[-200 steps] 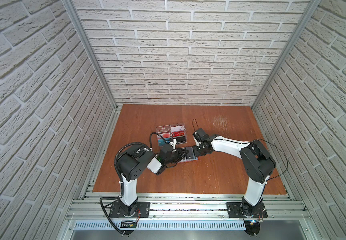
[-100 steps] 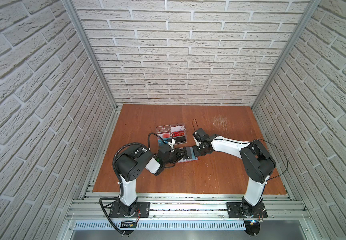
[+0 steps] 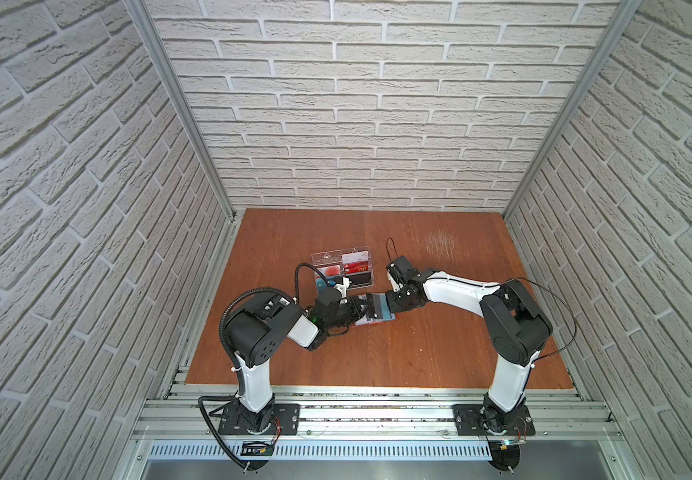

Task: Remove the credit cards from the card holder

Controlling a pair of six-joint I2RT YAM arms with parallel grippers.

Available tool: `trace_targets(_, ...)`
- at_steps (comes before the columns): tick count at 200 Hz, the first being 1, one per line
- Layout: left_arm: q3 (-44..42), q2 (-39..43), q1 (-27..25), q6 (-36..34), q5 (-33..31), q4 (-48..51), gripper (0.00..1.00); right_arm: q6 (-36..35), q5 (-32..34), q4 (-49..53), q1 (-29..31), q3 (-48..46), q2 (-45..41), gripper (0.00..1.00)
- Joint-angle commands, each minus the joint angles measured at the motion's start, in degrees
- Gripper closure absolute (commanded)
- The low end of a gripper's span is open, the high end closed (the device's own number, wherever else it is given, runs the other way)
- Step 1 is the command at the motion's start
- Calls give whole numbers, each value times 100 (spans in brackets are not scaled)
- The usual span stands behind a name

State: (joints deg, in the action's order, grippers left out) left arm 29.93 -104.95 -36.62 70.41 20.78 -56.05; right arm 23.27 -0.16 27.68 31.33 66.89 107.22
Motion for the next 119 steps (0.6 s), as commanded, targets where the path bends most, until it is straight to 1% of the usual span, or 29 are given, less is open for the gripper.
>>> trace_targets(1,16,308,67,-410,154,277,100,-68,-18,35,-5,-247,205,85)
trace_targets(31,141,756,94,-991,350,1250,100,-69,-61,34,-13,-243,197,85)
trace_targets(55,222,1143,118,-1458,331,2088,100,-68,-109,27,-22,-247,184,85)
trace_targets(88,356,1758,121,-2100,109,3255,100,-70,-102,18,-22,-282,85,85)
trace_targets(119,705,2347,120,-2759,-306,4606,100,-77,-165,-16,-22,-317,15,84)
